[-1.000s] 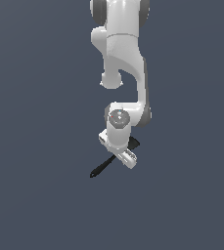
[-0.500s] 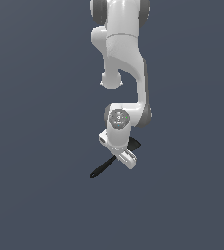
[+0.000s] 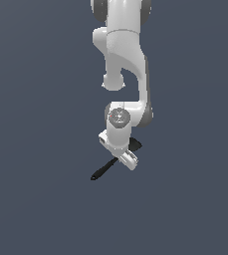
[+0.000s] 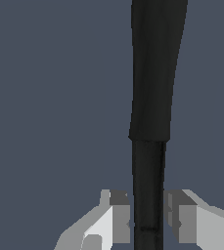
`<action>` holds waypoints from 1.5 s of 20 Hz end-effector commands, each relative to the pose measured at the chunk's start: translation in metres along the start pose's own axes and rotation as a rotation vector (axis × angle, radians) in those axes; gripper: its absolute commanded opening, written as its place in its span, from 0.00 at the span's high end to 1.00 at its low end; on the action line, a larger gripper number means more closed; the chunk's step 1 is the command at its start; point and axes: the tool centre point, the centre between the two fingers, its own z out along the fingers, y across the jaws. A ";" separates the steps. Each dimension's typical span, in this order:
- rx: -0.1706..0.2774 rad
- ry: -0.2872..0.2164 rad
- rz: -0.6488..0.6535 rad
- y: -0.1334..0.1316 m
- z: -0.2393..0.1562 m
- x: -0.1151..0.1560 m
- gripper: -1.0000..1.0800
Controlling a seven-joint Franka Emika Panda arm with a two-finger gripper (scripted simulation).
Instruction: Pick up the object and move it to a goal position.
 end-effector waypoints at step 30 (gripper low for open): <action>0.004 0.000 0.002 0.168 -0.274 0.031 1.00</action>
